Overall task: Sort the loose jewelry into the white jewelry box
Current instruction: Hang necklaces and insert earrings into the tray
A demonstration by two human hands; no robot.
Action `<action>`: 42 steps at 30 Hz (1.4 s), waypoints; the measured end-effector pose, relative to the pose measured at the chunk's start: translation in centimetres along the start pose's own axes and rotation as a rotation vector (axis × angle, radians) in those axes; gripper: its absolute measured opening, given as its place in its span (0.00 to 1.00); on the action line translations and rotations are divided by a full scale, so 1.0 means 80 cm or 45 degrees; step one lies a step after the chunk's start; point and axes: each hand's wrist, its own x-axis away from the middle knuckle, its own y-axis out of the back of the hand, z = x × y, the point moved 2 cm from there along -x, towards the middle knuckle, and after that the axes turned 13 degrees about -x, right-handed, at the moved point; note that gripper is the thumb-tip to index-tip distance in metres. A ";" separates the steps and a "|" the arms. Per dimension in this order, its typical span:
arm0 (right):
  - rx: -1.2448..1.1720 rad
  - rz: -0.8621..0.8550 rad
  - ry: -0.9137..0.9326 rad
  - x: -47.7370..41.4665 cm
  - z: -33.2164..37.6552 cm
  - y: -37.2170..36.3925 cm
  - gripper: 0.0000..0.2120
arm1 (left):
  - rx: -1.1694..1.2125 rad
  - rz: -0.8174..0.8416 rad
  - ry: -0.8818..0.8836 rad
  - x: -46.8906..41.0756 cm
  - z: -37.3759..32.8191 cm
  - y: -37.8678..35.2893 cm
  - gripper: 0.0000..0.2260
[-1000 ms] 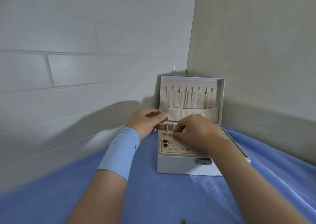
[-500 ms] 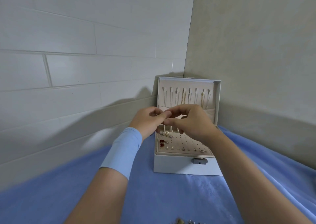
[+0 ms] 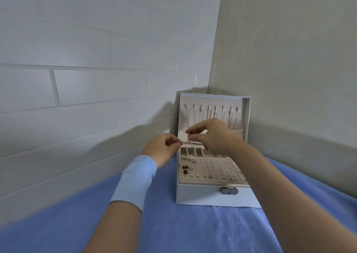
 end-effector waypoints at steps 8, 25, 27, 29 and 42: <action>0.369 0.184 -0.040 -0.034 -0.003 -0.029 0.12 | -0.104 0.015 0.069 -0.013 0.027 -0.018 0.09; 0.623 0.181 -0.101 -0.038 -0.016 -0.048 0.05 | -0.201 0.105 -0.007 -0.009 0.023 -0.024 0.17; 0.574 0.201 -0.095 -0.031 -0.017 -0.049 0.06 | -0.221 0.118 -0.011 -0.005 0.021 -0.023 0.17; 0.472 0.175 -0.109 -0.022 -0.014 -0.042 0.06 | -0.242 0.115 0.007 -0.001 0.017 -0.021 0.16; 0.189 0.538 -0.102 0.122 0.055 -0.020 0.09 | -0.517 0.147 0.019 0.118 -0.039 0.010 0.02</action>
